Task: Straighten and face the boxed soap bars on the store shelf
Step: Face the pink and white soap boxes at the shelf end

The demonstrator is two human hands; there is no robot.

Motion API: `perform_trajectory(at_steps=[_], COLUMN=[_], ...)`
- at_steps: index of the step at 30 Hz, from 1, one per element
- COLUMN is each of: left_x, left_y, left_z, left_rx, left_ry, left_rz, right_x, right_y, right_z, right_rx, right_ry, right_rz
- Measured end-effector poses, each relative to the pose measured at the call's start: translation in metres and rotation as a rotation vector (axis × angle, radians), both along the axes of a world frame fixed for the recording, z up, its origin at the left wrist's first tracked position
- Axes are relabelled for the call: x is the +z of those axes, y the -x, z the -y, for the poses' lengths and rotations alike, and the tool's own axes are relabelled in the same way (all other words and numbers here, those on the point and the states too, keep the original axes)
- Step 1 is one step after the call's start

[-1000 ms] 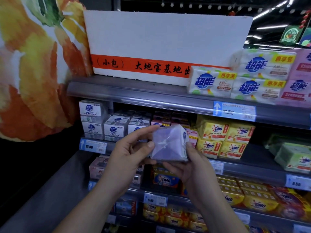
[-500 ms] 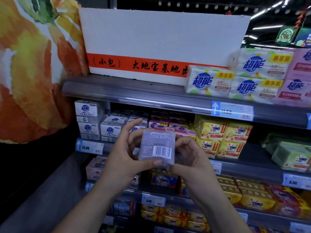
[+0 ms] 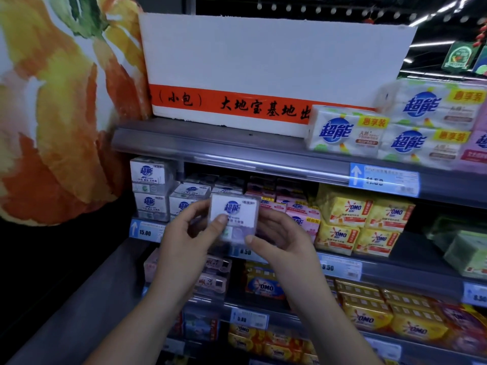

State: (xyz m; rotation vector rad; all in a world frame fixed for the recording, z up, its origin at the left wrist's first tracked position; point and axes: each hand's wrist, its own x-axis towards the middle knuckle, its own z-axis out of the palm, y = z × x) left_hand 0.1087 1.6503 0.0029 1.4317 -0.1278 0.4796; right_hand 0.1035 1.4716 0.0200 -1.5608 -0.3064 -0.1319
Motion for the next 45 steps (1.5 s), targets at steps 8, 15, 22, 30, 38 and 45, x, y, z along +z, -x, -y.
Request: perform_trajectory(at_steps=[8, 15, 22, 30, 38, 45], left_x=[0.001, 0.013, 0.02, 0.009, 0.015, 0.011], left_y=[-0.031, -0.046, -0.059, -0.075, -0.081, -0.082], left_z=[-0.022, -0.023, -0.027, -0.027, -0.021, -0.023], left_rx=[0.076, 0.166, 0.232, 0.397, 0.494, 0.47], left_ry=[-0.077, -0.124, -0.252, -0.394, -0.379, -0.385], left_rz=[-0.001, 0.106, 0.129, 0.054, 0.015, 0.025], right_x=[0.004, 0.009, 0.009, 0.002, 0.006, 0.003], right_y=[-0.04, -0.058, -0.066, -0.07, -0.072, -0.063], right_z=[-0.031, -0.041, -0.041, -0.049, -0.054, -0.057], right_rx=[-0.115, -0.176, -0.176, -0.003, 0.04, -0.089], right_ry=[0.097, 0.1, 0.13, 0.073, 0.084, 0.029], right_rz=[0.103, 0.164, 0.183, -0.025, -0.079, -0.008])
